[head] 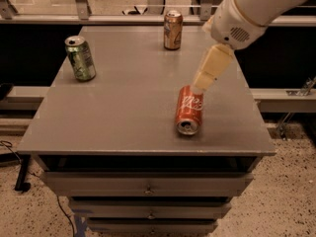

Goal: Knock green can over

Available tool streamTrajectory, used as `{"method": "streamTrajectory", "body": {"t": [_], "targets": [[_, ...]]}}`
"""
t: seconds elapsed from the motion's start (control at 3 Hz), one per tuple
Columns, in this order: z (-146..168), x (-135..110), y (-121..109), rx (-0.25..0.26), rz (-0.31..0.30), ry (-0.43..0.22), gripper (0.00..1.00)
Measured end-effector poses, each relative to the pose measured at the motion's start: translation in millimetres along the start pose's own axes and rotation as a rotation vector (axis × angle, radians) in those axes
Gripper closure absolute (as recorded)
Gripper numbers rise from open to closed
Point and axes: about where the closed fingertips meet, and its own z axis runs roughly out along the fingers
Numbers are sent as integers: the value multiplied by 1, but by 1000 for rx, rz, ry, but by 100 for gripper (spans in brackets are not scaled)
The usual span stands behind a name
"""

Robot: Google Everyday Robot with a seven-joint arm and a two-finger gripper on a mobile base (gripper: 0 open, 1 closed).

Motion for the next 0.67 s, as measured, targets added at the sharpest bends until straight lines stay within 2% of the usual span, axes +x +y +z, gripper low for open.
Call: {"method": "streamTrajectory", "body": {"t": [0.33,0.67], "targets": [[43,-68,-26,0,-2,-134,0],[74,-127,-34,-7,37,-233,0]]}}
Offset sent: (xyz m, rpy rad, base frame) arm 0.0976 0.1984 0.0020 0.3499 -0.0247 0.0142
